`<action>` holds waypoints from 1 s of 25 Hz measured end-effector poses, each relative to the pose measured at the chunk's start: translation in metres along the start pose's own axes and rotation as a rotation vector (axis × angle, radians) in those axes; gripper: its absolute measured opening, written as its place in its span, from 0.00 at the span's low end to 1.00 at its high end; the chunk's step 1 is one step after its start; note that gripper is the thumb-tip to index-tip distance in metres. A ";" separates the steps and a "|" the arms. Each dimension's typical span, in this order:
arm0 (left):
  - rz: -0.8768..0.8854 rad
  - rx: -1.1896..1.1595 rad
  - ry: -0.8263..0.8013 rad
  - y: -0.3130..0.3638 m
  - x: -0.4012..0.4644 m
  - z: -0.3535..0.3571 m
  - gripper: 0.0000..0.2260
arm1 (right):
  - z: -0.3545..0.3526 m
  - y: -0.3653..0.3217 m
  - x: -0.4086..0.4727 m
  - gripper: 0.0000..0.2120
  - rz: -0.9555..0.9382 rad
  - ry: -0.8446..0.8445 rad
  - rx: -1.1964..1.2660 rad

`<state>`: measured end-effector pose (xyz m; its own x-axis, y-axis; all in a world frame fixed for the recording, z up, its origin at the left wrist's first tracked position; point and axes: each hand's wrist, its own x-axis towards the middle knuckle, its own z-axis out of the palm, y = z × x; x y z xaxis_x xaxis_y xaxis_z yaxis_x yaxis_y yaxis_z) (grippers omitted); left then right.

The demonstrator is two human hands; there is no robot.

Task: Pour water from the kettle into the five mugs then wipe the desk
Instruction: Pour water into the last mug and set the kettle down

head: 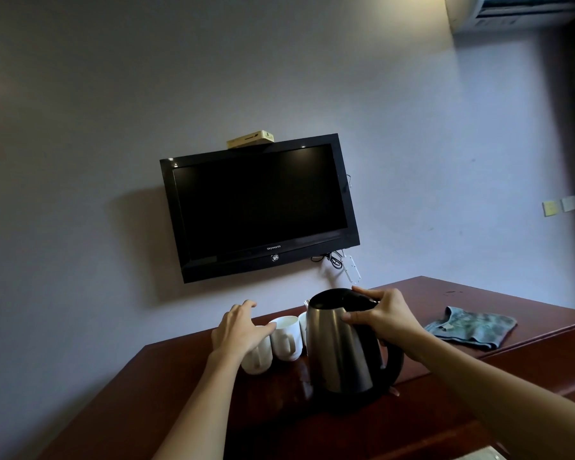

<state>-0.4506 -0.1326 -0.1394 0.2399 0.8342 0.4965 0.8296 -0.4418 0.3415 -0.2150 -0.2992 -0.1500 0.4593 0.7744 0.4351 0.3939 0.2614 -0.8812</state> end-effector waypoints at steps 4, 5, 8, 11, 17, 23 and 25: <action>0.048 0.020 -0.043 0.006 0.000 -0.002 0.31 | 0.000 -0.001 -0.001 0.35 0.004 0.001 -0.007; 0.057 0.024 -0.053 0.007 -0.001 -0.002 0.31 | 0.000 -0.002 -0.001 0.35 0.005 0.002 -0.011; 0.080 0.033 -0.085 0.010 -0.001 -0.001 0.31 | 0.000 -0.001 -0.001 0.34 0.014 0.004 -0.007; 0.099 0.033 -0.132 0.012 0.000 0.001 0.32 | 0.000 0.000 -0.001 0.34 0.013 0.008 -0.006; 0.108 0.024 -0.175 0.013 0.001 0.004 0.31 | 0.001 0.004 0.003 0.35 0.010 0.013 -0.009; 0.117 0.016 -0.196 0.015 0.001 0.005 0.31 | 0.001 0.008 0.006 0.36 -0.003 0.019 -0.006; 0.116 0.018 -0.203 0.015 0.001 0.005 0.31 | 0.001 0.008 0.006 0.35 0.001 0.023 -0.002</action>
<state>-0.4355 -0.1364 -0.1376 0.4292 0.8282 0.3603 0.7989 -0.5342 0.2764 -0.2100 -0.2917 -0.1542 0.4775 0.7615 0.4384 0.3950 0.2596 -0.8812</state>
